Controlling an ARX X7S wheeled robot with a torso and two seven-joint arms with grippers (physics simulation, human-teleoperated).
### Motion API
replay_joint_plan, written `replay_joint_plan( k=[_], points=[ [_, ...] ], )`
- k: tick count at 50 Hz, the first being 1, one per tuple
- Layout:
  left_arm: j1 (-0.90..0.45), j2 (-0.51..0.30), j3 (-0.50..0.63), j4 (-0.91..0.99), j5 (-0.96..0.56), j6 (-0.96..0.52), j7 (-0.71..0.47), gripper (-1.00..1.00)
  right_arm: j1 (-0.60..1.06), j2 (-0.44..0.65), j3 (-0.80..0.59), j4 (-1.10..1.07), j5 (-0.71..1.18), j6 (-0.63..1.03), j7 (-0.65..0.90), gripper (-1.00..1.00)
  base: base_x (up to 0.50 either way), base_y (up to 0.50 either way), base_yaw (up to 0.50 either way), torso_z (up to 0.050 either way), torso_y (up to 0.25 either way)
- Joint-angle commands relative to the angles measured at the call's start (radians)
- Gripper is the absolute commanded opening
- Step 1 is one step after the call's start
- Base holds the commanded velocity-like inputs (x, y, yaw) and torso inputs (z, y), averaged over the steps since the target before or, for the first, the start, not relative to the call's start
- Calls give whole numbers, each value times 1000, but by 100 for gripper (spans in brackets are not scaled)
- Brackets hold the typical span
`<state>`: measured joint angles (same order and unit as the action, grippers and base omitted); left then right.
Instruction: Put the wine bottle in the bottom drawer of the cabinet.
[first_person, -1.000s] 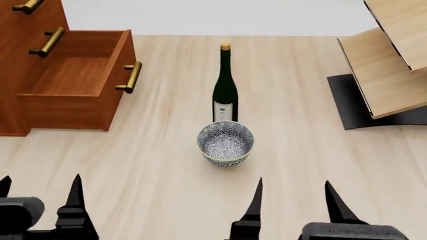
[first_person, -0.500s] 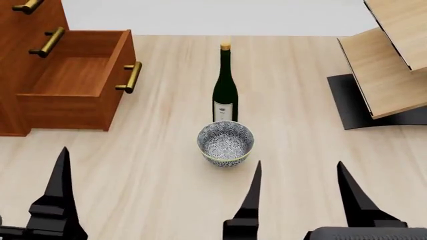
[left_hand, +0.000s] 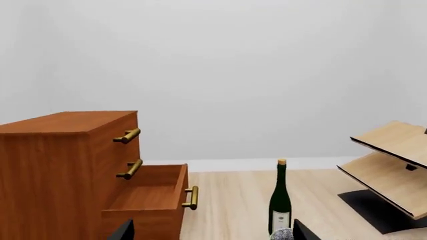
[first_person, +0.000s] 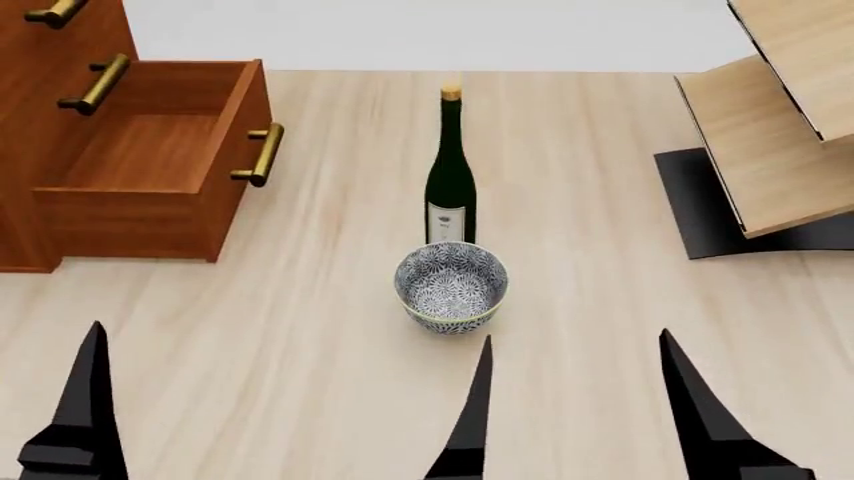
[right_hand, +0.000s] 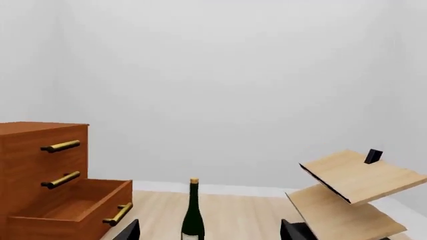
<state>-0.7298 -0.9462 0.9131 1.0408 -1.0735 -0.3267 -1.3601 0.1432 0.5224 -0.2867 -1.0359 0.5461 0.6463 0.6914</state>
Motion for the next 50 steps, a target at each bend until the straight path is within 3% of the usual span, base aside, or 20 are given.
replay_joint_plan(
  k=[1,18,50],
  points=[
    [-43,-48,93,-6,6,81,-47,100,153,228,-234,-9,155,-113,299,100,0,0,0,0,0],
    [-64,-54,129,1,23,100,-54,100,169,248,-291,8,141,-154,320,100,0,0,0,0,0],
    [-88,-53,176,-14,30,126,-58,100,172,264,-324,31,134,-194,324,100,0,272,0,0,0]
  ],
)
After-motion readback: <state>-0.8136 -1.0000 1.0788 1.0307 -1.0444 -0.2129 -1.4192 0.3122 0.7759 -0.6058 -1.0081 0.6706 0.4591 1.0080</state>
